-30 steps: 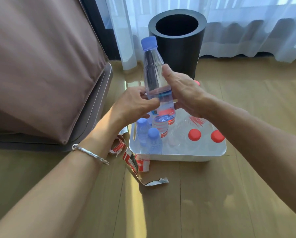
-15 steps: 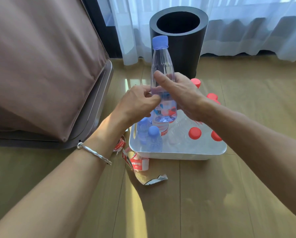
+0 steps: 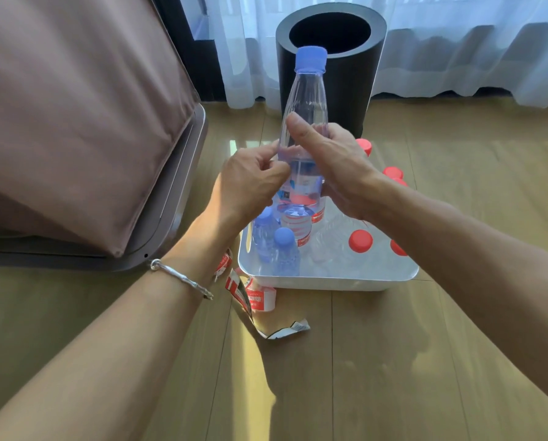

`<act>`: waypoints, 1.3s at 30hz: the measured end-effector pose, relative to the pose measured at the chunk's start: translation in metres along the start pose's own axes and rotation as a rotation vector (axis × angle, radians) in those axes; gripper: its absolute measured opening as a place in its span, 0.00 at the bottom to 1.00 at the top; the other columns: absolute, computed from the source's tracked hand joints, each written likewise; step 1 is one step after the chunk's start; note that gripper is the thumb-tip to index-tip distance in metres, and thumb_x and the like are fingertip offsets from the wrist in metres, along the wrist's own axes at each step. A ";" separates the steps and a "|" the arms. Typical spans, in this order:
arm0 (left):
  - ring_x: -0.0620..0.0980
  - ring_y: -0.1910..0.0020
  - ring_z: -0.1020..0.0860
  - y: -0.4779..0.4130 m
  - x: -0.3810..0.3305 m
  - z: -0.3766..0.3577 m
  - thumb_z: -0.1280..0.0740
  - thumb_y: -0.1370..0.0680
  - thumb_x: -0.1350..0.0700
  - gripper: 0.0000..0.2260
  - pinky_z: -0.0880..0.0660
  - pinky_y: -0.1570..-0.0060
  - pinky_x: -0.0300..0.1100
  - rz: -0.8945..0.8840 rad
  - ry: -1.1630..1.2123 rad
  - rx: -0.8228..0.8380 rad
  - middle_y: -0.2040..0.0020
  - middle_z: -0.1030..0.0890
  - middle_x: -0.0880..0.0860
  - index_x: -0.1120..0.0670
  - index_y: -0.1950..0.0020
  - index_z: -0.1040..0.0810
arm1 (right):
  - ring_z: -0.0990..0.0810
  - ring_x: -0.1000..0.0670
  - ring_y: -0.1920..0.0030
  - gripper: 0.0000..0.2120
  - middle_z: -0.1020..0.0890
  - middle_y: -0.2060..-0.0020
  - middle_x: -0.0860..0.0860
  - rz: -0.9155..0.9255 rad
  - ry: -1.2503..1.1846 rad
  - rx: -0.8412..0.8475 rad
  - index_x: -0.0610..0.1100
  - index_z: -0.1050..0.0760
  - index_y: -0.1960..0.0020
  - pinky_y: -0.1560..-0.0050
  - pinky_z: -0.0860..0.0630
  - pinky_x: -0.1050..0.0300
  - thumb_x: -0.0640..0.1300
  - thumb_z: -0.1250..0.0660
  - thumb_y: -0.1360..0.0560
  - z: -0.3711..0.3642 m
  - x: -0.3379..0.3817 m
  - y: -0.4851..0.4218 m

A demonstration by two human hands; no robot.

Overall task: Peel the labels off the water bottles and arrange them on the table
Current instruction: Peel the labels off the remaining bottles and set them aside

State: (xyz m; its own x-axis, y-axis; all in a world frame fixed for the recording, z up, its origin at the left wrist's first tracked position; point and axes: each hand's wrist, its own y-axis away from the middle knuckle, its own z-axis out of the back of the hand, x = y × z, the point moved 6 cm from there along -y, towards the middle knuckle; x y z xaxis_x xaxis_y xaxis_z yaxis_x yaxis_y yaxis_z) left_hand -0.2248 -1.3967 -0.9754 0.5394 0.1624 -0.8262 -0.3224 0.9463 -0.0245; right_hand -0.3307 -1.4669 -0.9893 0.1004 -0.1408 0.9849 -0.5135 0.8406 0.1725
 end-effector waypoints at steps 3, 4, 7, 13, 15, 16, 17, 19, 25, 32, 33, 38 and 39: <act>0.56 0.57 0.16 0.000 0.001 0.002 0.40 0.24 0.60 0.18 0.17 0.64 0.51 -0.017 0.019 -0.017 0.58 0.15 0.57 0.42 0.43 0.18 | 0.16 0.43 0.48 0.31 0.19 0.45 0.39 0.020 -0.009 -0.008 0.41 0.29 0.43 0.47 0.18 0.39 0.65 0.30 0.32 -0.002 0.000 0.001; 0.56 0.57 0.16 -0.001 0.001 0.003 0.40 0.25 0.58 0.19 0.17 0.64 0.51 -0.010 0.027 -0.001 0.58 0.15 0.57 0.39 0.44 0.19 | 0.16 0.43 0.47 0.29 0.19 0.45 0.39 0.015 -0.015 -0.008 0.42 0.29 0.45 0.47 0.19 0.39 0.65 0.30 0.32 -0.002 0.001 0.001; 0.50 0.55 0.16 -0.001 0.001 0.002 0.39 0.27 0.49 0.15 0.16 0.61 0.51 0.030 0.065 0.052 0.55 0.15 0.52 0.41 0.43 0.18 | 0.16 0.44 0.48 0.35 0.18 0.45 0.40 0.006 -0.016 -0.007 0.42 0.28 0.43 0.48 0.18 0.39 0.68 0.30 0.36 -0.002 0.004 0.000; 0.50 0.55 0.15 -0.001 0.002 -0.004 0.38 0.28 0.43 0.22 0.17 0.59 0.54 0.037 0.063 0.065 0.54 0.14 0.50 0.48 0.37 0.20 | 0.16 0.43 0.46 0.24 0.19 0.44 0.40 -0.008 -0.054 -0.030 0.42 0.30 0.45 0.45 0.19 0.40 0.61 0.31 0.26 0.002 -0.001 -0.001; 0.50 0.55 0.15 -0.001 0.002 -0.005 0.38 0.29 0.42 0.24 0.17 0.59 0.54 0.036 0.060 0.064 0.53 0.14 0.50 0.48 0.36 0.21 | 0.17 0.43 0.45 0.22 0.19 0.43 0.40 -0.010 -0.041 -0.028 0.43 0.30 0.45 0.45 0.19 0.40 0.60 0.32 0.25 0.004 -0.002 -0.001; 0.50 0.55 0.15 -0.002 0.002 -0.006 0.38 0.29 0.42 0.24 0.17 0.59 0.54 0.033 0.058 0.065 0.53 0.14 0.50 0.48 0.35 0.21 | 0.17 0.43 0.45 0.21 0.19 0.43 0.40 -0.011 -0.038 -0.026 0.44 0.30 0.46 0.45 0.19 0.39 0.60 0.32 0.25 0.005 -0.002 -0.001; 0.51 0.55 0.15 -0.002 0.002 -0.007 0.38 0.28 0.43 0.24 0.17 0.59 0.54 0.031 0.055 0.065 0.54 0.14 0.51 0.49 0.35 0.21 | 0.17 0.43 0.45 0.19 0.19 0.43 0.40 -0.011 -0.041 -0.021 0.45 0.30 0.46 0.45 0.20 0.39 0.59 0.33 0.24 0.005 -0.001 -0.001; 0.53 0.55 0.15 -0.002 0.003 -0.007 0.39 0.28 0.45 0.23 0.17 0.59 0.55 0.022 0.056 0.049 0.55 0.15 0.53 0.48 0.34 0.21 | 0.17 0.43 0.46 0.20 0.19 0.43 0.40 -0.004 -0.050 -0.019 0.44 0.30 0.45 0.45 0.20 0.39 0.60 0.32 0.25 0.004 0.000 0.000; 0.55 0.56 0.16 -0.002 0.010 -0.004 0.43 0.27 0.52 0.22 0.17 0.65 0.49 0.014 0.059 -0.019 0.53 0.16 0.59 0.44 0.36 0.20 | 0.16 0.43 0.49 0.33 0.18 0.48 0.40 0.033 -0.001 -0.026 0.40 0.26 0.43 0.47 0.18 0.39 0.66 0.31 0.34 -0.002 0.006 0.001; 0.48 0.54 0.16 -0.004 0.008 -0.007 0.37 0.28 0.44 0.24 0.18 0.64 0.46 0.042 0.123 0.057 0.54 0.15 0.49 0.48 0.33 0.22 | 0.16 0.45 0.47 0.19 0.18 0.44 0.41 0.019 -0.035 -0.019 0.46 0.29 0.47 0.46 0.18 0.45 0.60 0.31 0.26 0.001 0.003 -0.001; 0.50 0.54 0.16 -0.004 0.008 -0.008 0.37 0.28 0.44 0.23 0.18 0.64 0.46 0.042 0.122 0.045 0.55 0.15 0.51 0.47 0.34 0.22 | 0.15 0.45 0.47 0.18 0.18 0.44 0.41 0.011 -0.045 -0.022 0.46 0.29 0.47 0.47 0.18 0.47 0.59 0.32 0.25 0.002 0.002 -0.001; 0.56 0.55 0.16 -0.003 0.009 -0.011 0.38 0.29 0.47 0.21 0.17 0.60 0.55 0.031 0.121 0.002 0.59 0.16 0.54 0.45 0.38 0.19 | 0.16 0.44 0.47 0.20 0.18 0.44 0.40 0.008 -0.059 -0.021 0.45 0.30 0.46 0.46 0.19 0.42 0.59 0.31 0.26 0.002 0.001 0.000; 0.57 0.56 0.16 -0.003 0.010 -0.009 0.39 0.30 0.46 0.21 0.17 0.60 0.56 0.022 0.111 -0.023 0.60 0.16 0.55 0.44 0.39 0.19 | 0.16 0.44 0.47 0.22 0.19 0.44 0.40 0.006 -0.048 -0.016 0.45 0.30 0.45 0.46 0.19 0.41 0.61 0.31 0.27 0.002 0.000 0.001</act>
State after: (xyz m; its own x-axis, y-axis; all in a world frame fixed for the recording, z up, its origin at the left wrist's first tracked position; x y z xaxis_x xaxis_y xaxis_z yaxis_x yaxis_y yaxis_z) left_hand -0.2254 -1.4005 -0.9892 0.4428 0.1498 -0.8840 -0.3513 0.9361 -0.0173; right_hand -0.3324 -1.4673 -0.9887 0.0561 -0.1599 0.9855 -0.5003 0.8497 0.1663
